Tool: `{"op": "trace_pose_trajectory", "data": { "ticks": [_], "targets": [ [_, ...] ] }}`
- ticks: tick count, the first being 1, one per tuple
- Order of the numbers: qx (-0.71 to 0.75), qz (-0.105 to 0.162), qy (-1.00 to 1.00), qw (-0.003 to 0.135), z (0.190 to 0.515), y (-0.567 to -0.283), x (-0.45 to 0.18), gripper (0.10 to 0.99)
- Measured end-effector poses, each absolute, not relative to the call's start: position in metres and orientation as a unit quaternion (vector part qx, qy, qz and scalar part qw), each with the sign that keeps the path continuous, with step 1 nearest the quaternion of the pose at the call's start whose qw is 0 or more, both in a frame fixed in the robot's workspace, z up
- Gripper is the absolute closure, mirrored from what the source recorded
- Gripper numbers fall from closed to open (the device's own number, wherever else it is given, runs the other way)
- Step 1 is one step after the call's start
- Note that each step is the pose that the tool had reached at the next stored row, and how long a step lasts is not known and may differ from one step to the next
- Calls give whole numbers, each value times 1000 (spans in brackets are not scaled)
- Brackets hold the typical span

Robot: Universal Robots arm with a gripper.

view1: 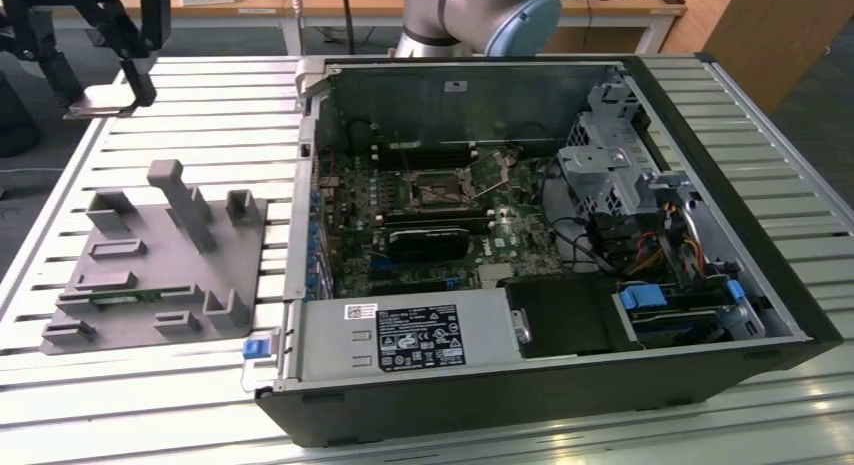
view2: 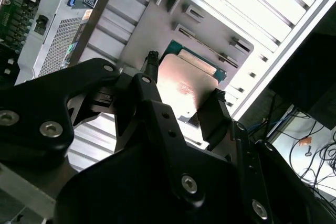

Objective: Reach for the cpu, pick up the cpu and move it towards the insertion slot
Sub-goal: 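Pick up the cpu and move it towards the insertion slot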

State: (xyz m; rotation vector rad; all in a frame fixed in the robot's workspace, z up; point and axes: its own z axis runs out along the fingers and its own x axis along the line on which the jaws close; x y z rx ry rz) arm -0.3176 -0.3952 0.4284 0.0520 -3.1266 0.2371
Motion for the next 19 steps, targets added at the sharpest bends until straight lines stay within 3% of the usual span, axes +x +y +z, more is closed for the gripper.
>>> {"op": "trace_pose_trajectory", "data": {
  "ticks": [10,19],
  "targets": [
    [17,74,-997,3,428,-394,-286,541],
    [19,-4,-1000,1,428,-394,-270,541]
  ]
}}
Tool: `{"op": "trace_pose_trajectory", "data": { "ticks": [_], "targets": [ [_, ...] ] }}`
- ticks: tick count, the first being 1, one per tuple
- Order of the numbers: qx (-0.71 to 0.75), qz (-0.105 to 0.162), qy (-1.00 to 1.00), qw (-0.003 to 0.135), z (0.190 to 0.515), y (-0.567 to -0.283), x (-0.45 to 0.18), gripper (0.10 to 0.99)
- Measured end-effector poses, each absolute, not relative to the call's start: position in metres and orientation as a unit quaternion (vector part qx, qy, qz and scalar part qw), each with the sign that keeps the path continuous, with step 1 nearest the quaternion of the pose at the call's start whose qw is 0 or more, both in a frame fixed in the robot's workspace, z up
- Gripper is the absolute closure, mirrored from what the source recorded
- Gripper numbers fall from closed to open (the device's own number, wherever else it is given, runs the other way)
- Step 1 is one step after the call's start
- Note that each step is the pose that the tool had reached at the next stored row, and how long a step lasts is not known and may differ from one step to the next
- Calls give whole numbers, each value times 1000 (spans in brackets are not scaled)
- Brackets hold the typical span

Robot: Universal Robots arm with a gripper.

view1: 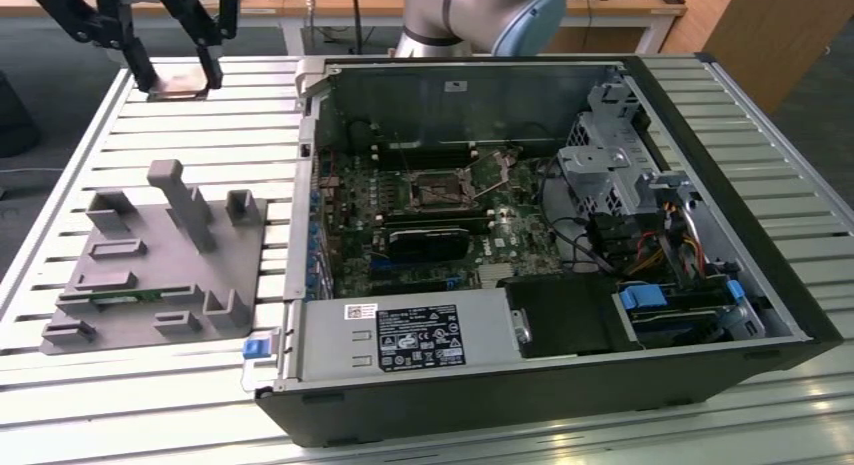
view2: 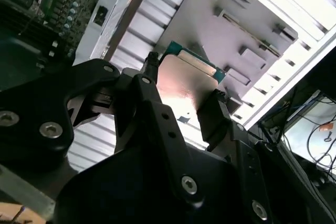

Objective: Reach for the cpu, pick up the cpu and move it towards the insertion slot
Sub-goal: 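Pick up the cpu and move it towards the insertion slot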

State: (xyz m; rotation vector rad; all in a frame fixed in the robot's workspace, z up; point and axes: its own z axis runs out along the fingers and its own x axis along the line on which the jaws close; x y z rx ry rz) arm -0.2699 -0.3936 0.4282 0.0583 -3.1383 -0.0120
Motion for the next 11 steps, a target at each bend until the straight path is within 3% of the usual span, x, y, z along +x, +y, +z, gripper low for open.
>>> {"op": "trace_pose_trajectory", "data": {
  "ticks": [3,11],
  "targets": [
    [19,-21,-1000,1,428,-393,-261,541],
    [19,-22,-1000,1,426,-388,-226,541]
  ]
}}
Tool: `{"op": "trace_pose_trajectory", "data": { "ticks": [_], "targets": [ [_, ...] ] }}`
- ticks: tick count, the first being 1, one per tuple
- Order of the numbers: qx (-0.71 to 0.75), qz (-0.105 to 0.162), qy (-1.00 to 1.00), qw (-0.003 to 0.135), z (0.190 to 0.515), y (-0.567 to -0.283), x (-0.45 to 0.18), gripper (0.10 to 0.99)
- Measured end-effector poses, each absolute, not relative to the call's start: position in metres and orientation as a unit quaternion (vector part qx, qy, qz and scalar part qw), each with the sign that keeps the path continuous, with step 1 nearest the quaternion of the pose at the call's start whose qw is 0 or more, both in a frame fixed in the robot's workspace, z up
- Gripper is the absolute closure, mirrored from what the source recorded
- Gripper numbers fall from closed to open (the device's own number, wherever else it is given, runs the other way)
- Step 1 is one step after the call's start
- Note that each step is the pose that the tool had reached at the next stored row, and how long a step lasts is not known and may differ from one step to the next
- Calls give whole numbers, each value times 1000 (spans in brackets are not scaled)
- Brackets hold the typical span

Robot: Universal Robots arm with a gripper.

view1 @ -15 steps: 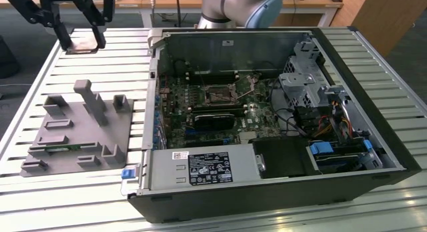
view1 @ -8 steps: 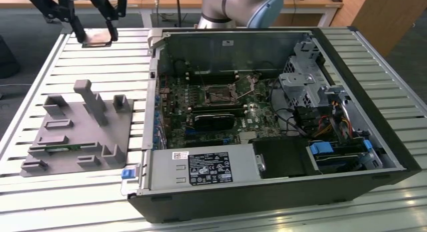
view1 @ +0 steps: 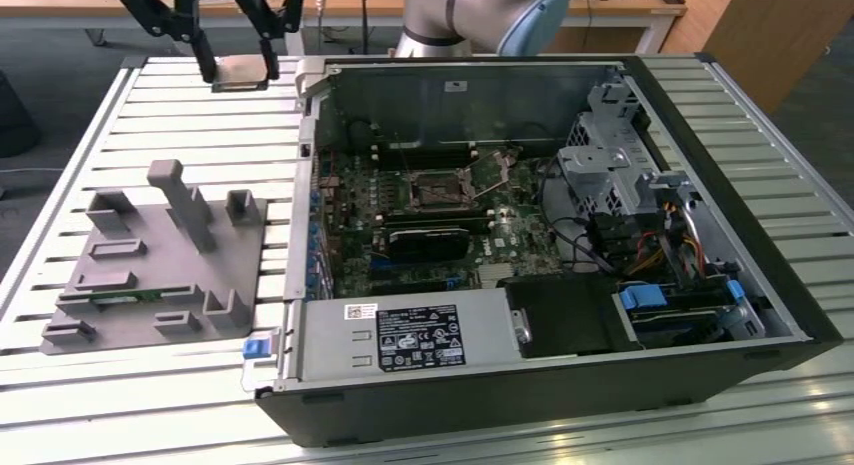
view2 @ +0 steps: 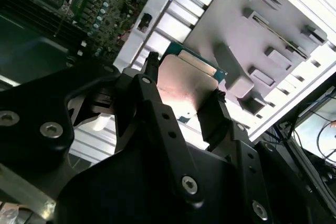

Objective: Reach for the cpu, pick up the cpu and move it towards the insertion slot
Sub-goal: 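Pick up the cpu and move it towards the insertion slot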

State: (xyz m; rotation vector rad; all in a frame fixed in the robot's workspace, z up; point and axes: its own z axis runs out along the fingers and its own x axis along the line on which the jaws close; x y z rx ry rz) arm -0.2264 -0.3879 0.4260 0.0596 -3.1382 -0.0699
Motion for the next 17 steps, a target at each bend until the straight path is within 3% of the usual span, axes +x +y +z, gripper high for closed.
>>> {"op": "trace_pose_trajectory", "data": {
  "ticks": [17],
  "targets": [
    [19,-30,-999,1,419,-366,-173,541]
  ]
}}
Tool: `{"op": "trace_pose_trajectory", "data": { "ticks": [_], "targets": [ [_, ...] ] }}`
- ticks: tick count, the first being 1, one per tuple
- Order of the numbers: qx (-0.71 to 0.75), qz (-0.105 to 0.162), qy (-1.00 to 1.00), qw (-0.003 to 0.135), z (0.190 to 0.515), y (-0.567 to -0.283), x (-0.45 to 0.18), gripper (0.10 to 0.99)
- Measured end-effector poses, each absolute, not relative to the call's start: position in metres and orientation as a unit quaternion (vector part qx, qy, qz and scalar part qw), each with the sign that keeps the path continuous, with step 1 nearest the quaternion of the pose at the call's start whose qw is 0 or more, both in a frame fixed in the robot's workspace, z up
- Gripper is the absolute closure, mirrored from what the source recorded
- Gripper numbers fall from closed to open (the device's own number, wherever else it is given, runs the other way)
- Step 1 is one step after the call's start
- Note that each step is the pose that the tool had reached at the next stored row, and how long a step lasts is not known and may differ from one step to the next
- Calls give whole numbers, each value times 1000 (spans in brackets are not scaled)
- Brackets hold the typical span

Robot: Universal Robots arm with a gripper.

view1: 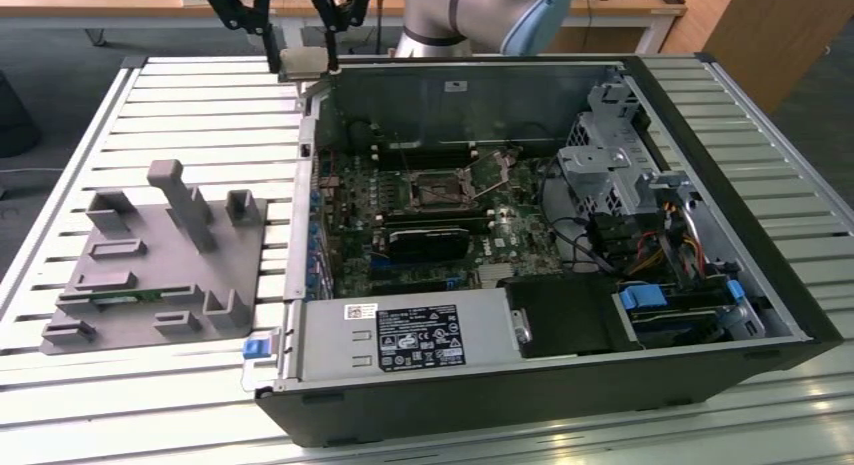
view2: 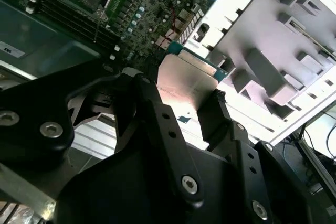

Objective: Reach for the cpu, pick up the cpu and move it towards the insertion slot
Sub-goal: 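Pick up the cpu and move it towards the insertion slot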

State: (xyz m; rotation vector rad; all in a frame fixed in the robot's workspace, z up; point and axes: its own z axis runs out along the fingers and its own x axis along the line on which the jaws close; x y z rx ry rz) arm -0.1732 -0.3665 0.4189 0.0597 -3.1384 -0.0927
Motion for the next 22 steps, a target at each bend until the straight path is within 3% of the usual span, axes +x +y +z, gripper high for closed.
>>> {"op": "trace_pose_trajectory", "data": {
  "ticks": [22],
  "targets": [
    [19,-29,-999,1,410,-345,-94,541]
  ]
}}
